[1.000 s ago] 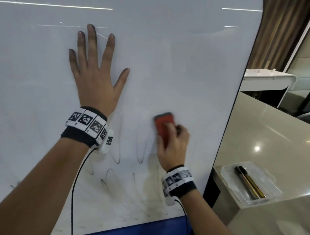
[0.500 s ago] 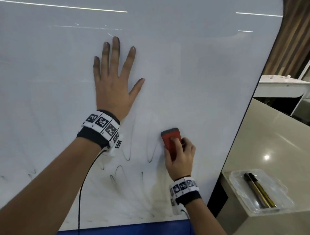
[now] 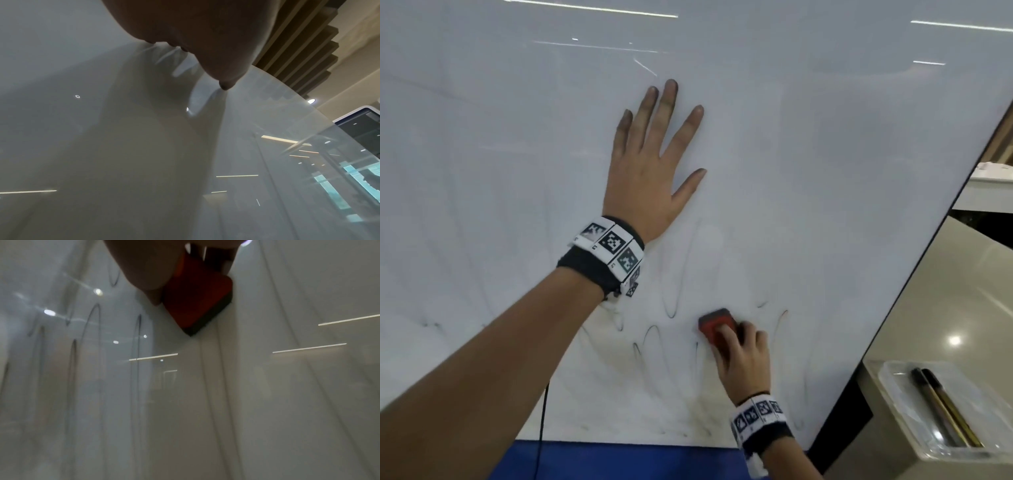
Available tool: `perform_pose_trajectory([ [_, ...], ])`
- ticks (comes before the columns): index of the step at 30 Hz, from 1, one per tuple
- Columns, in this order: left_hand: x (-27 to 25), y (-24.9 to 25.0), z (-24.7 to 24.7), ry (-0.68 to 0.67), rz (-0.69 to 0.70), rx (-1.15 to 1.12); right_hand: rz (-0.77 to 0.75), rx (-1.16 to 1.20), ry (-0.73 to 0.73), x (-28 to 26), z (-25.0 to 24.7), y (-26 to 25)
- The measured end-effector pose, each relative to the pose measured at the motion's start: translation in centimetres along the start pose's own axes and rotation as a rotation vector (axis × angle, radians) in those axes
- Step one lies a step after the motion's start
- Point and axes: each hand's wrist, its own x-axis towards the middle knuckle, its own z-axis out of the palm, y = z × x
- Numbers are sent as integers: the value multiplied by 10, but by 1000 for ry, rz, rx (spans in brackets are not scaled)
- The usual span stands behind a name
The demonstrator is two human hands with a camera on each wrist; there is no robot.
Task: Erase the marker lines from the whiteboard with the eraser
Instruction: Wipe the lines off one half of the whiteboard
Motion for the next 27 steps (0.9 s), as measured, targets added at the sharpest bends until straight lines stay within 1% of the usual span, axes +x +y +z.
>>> perform_pose_trajectory([
  [1,0,-1,1,3,5,8,0,-2,26,12,-6,5],
  [2,-1,-2,2,2,10,17,33,15,95,28,-16,10],
  [3,-2,-4,2,-1,14,21,98,41,209,47,-29,17],
  [5,-4,-5,5,-6,10,25,315,134,496,89,-55,38],
  [6,-5,-5,5,-9,4,20,439,194,619,102,-61,44],
  [7,-6,-3,5,-10,-1,14,529,234,680,106,-61,44],
  [8,-7,-2,6,-9,-5,11,552,241,678,100,-55,37],
  [9,-8,0,6,-7,-7,13,498,229,613,86,-43,28],
  [12,-9,-1,7,-9,-8,17,243,118,251,24,-11,-2],
  [13,-9,-2,7,-11,-5,19,196,83,187,15,-8,-3],
  [14,-9,-3,7,-13,0,23,164,73,180,20,-12,-1],
  [15,-9,-4,7,-14,5,28,138,74,228,37,-21,0],
  [17,-9,-4,7,-19,7,20,114,94,389,89,-51,0],
  [20,-12,-1,5,-20,2,-9,185,121,677,186,-108,2],
  [22,-12,-1,3,-36,3,-23,286,204,802,225,-125,-5],
  [23,-12,-2,2,-43,11,-29,311,226,810,226,-121,-13],
  [24,-12,-4,-1,-48,23,-44,287,222,761,215,-108,-23],
  [25,-12,-7,-3,-51,38,-74,216,210,668,191,-87,-31],
  [27,-13,-16,-11,-38,48,-159,36,147,382,120,-38,-43],
])
